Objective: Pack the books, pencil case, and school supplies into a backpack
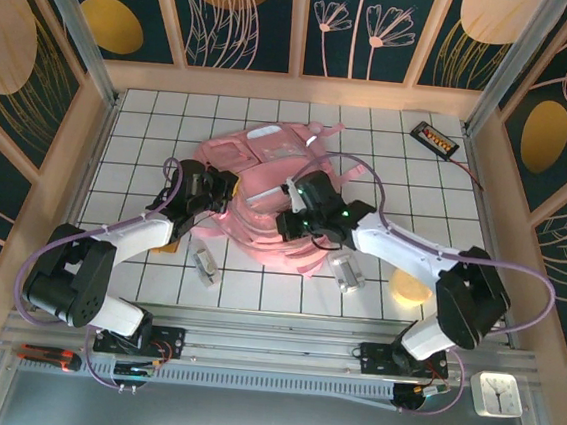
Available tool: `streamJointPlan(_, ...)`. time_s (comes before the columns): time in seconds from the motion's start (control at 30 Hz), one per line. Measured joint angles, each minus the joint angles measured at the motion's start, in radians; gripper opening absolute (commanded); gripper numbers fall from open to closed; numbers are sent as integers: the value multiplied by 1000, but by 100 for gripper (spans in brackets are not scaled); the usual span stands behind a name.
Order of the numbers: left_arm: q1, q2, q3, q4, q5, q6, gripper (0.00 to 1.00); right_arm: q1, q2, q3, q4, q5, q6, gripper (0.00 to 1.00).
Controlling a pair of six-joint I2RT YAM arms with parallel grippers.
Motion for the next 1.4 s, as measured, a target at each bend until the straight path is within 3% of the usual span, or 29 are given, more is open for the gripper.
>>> streamJointPlan(0.4,-32,2,0,14,-103,-16,0,43,216,227,-145,-52,90,0)
streamJointPlan(0.5,-37,2,0,22,-122,-20,0,43,246,266,-164,-77,130,26)
streamJointPlan(0.67,-42,0,-10,34,-124,-14,0,34,230,259,-133,-137,191,43)
streamJointPlan(0.7,-43,0,-10,33,-117,-6,4,23,209,236,-117,-151,204,46)
streamJointPlan(0.77,-49,-5,-10,19,-87,35,24,-21,137,167,-85,-177,247,55)
streamJointPlan(0.93,-52,-80,21,-105,-42,177,46,-180,-57,70,-68,-185,306,60)
streamJointPlan(1.13,-18,-189,121,-281,-47,418,54,-271,-135,47,-72,-204,323,60)
streamJointPlan(1.4,-48,-24,443,-503,-13,838,69,-442,-31,22,-61,-273,323,60)
